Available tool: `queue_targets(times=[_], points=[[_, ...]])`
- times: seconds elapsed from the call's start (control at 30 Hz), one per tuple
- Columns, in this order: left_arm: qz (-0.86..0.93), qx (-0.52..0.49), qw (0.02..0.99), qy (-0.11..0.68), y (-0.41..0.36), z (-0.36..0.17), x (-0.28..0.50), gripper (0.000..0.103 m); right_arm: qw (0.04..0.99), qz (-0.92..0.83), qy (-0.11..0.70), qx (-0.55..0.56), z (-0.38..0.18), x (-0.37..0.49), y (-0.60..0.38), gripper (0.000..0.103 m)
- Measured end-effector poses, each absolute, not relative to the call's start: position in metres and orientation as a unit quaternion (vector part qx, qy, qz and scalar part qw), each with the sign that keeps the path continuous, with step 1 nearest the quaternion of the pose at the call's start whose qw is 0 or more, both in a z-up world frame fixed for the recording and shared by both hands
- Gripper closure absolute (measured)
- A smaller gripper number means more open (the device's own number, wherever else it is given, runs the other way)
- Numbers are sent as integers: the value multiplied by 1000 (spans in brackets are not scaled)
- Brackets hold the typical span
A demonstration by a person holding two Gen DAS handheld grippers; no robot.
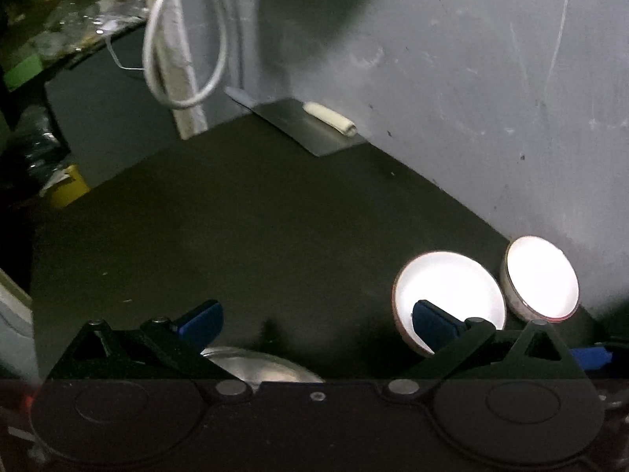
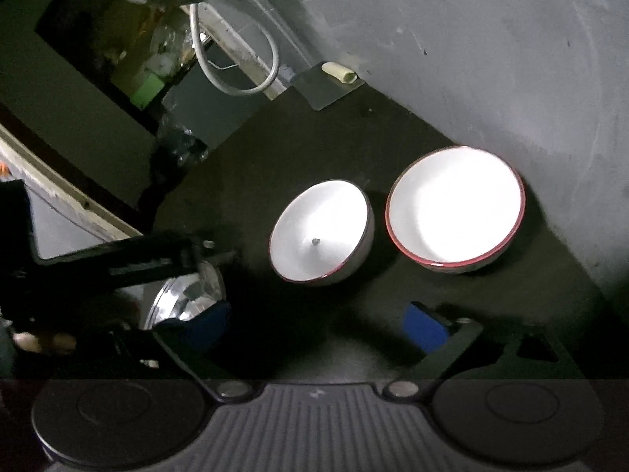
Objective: Organize plates and bowls
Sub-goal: 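Close the left tool on a red-rimmed white bowl while the right tool grasps another white bowl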
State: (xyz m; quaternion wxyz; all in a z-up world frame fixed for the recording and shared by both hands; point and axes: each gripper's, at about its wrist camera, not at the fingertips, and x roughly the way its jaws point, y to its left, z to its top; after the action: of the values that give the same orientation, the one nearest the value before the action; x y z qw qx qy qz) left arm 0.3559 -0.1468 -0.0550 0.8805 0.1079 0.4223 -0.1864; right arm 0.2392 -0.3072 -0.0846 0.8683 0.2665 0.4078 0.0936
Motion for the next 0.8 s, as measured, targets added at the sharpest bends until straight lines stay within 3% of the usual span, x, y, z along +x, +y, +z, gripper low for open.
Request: queue_targets(times=[0.3,0.4,0.8], points=[[-212,122,864,439,-161,-70,369,1,873,80,379,296,-92,245,-313,28],[-229,124,859,442,-165,-73,372,6,873,72,376,302,-94,248,-315,35],[-248,82,843,471,-167,-84,372,61,870,66,385,301,-97,254,-315,55]])
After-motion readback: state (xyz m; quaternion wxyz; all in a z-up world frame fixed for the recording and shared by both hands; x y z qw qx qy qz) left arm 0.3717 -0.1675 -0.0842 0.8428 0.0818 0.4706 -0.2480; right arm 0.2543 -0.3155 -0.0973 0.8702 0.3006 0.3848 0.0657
